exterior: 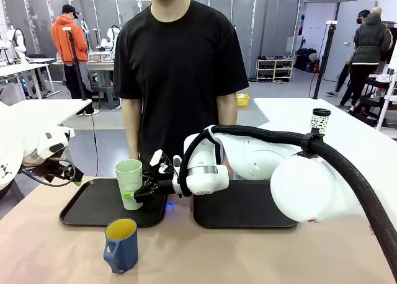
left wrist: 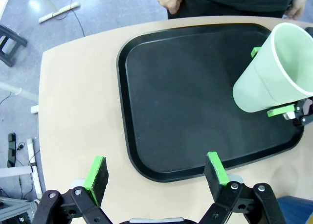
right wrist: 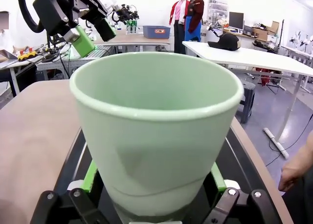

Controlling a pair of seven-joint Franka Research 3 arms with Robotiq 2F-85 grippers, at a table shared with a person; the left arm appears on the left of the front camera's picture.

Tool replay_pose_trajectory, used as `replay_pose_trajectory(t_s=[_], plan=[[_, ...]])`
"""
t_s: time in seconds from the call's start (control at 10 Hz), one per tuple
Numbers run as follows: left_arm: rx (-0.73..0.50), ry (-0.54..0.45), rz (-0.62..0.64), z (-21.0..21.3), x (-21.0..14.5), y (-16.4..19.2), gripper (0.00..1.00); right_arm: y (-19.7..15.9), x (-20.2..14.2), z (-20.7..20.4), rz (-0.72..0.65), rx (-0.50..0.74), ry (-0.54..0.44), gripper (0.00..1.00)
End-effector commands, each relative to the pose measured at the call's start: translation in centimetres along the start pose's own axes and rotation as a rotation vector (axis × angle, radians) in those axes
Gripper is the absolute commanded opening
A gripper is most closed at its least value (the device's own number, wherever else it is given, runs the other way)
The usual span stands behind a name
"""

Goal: Sort and store the cups by type.
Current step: Place the picked Reusable plastic cup into the Flat Tray indicated by the person.

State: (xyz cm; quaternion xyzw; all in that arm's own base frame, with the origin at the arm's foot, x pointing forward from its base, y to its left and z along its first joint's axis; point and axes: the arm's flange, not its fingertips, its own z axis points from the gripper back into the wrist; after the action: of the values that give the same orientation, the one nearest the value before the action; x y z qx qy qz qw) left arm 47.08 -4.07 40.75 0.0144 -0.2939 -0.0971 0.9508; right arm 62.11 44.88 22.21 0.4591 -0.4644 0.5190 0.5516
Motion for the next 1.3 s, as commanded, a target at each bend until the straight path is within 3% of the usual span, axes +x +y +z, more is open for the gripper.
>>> replay_pose_trajectory(t_s=[0.0, 0.6, 1.2], plan=[[-0.001, -0.002, -0.003, 0.0, 0.0, 0.2, 1.0, 1.1, 0.7, 1.9, -0.032, 0.014, 0.047, 1.0], [-0.001, -0.002, -0.003, 0.0, 0.0, 0.2, 1.0, 1.6, 0.8, 5.7, -0.046, -0.016, 0.112, 1.0], [-0.001, -0.002, -0.003, 0.0, 0.0, 0.2, 1.0, 3.9, 3.1, 13.7, 0.01, -0.085, 0.264, 1.0]])
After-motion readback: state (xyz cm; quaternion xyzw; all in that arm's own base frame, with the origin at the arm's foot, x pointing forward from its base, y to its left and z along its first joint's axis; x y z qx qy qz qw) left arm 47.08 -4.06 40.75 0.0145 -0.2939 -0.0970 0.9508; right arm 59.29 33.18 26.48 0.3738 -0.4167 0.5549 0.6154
